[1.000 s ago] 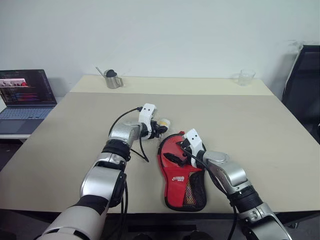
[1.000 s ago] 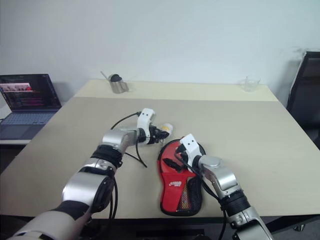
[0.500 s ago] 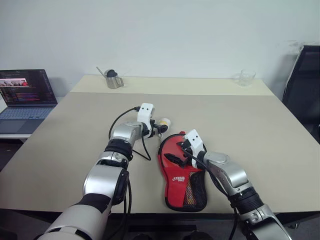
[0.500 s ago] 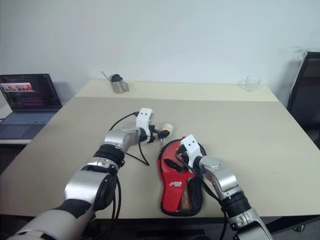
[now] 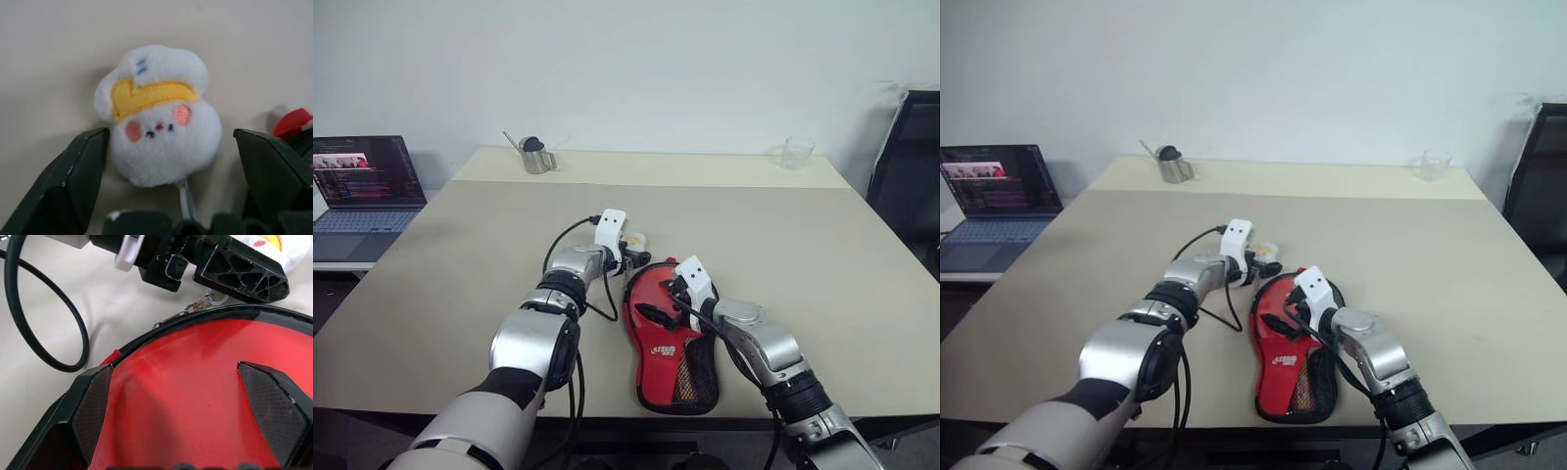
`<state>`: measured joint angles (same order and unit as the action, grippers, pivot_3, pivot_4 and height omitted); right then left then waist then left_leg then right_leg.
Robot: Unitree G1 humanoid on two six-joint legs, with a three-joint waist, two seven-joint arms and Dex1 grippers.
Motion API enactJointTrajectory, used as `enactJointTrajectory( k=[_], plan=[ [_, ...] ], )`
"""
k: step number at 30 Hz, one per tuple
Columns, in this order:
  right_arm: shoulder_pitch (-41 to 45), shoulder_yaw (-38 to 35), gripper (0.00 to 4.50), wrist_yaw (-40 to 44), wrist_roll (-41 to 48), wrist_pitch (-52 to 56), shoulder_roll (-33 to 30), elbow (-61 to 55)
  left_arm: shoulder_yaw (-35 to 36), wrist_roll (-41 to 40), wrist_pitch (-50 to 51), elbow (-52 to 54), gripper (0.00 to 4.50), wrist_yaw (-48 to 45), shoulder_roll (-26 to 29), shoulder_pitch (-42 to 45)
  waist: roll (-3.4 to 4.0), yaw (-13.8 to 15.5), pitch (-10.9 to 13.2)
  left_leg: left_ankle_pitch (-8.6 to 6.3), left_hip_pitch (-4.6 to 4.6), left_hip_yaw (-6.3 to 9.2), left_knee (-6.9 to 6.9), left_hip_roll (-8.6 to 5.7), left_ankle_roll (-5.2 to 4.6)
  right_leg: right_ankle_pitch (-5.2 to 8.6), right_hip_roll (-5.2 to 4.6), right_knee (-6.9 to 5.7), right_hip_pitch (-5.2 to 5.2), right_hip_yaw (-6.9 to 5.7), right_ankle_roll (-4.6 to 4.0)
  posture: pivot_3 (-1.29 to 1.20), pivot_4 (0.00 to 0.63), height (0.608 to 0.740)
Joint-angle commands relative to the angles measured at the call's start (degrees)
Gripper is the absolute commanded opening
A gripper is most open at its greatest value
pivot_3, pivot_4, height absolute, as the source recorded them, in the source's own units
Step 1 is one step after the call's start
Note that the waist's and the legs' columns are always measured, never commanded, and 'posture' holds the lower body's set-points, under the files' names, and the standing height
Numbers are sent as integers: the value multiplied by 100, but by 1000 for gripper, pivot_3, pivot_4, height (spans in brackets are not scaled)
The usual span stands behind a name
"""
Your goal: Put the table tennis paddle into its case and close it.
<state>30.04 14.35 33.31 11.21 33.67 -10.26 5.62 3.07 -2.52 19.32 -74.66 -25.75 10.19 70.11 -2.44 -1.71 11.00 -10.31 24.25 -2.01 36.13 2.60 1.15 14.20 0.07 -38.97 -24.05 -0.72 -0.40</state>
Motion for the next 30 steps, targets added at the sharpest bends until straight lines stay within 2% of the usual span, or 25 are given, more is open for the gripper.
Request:
enactJointTrajectory(
  k=[1,7,10,19,30],
  plan=[
    [-192,93,4500,22,-34,303,-26,68,35,115,-183,-72,3220,121,-113,174,0,0,0,0,0,0,0,0,0,0,0,0,0,0,0,0,150,740],
    [-234,58,4500,-10,-29,387,-29,-38,-8,315,-352,-142,1053,292,-208,241,0,0,0,0,0,-1,-2,-1,0,0,0,2,0,0,0,0,150,740],
    [-251,52,4500,-17,-32,415,-29,-64,-55,449,-462,-165,213,373,-238,276,-1,0,0,0,0,-1,-2,0,0,0,0,1,0,-2,0,0,150,740],
    [-368,-48,4500,-54,25,657,-88,-282,-216,872,-825,-222,110,470,-233,475,-1,1,0,0,1,-3,-3,-1,1,0,1,2,-2,-1,0,0,150,740],
    [-642,-87,4500,-132,105,1146,-265,-877,-688,1605,-1493,-313,110,889,-626,590,-1,8,0,-1,4,-5,-4,-1,1,1,0,6,-1,-1,1,0,150,740]
  ],
)
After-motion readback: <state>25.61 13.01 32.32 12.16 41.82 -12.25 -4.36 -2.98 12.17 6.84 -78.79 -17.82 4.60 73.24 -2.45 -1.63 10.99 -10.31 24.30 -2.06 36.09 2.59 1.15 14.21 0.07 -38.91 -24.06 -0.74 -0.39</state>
